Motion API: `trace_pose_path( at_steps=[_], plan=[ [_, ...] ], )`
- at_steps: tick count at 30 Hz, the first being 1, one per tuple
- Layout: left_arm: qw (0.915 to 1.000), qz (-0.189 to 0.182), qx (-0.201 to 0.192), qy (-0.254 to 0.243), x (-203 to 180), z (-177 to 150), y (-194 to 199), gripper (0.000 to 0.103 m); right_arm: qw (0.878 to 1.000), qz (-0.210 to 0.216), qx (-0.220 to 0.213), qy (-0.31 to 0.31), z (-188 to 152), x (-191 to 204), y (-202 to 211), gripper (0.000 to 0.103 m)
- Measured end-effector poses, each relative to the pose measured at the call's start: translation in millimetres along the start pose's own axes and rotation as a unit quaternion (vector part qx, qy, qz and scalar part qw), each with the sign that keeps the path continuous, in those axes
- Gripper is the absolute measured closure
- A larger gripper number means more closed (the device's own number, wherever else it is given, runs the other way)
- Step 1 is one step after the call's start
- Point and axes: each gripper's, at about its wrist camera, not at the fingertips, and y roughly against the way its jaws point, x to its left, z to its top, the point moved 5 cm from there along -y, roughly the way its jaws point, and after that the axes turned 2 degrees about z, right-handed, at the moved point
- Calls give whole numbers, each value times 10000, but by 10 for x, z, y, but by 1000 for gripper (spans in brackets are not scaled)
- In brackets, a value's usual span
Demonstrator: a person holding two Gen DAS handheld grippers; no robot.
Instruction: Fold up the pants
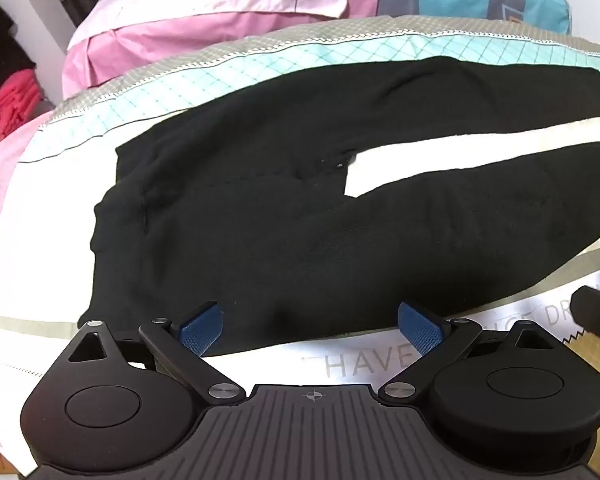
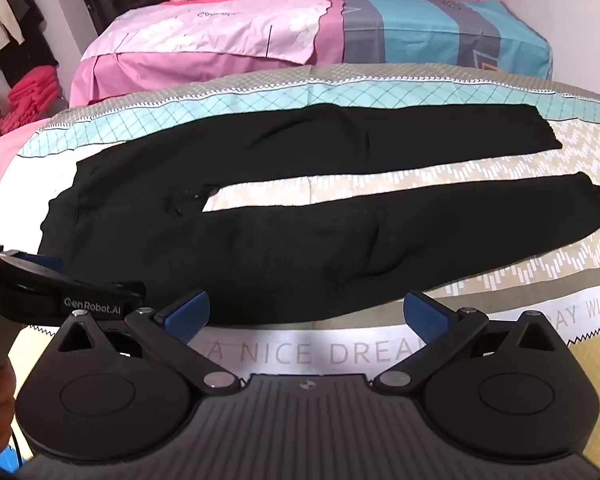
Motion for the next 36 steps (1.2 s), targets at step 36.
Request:
trace_pose_path(
  at_steps=[36],
  plan=[
    [9997,-213,153,-16,-46,-48,-66,0,9971,362,521,-426,-177,-10,-168,0]
  ],
)
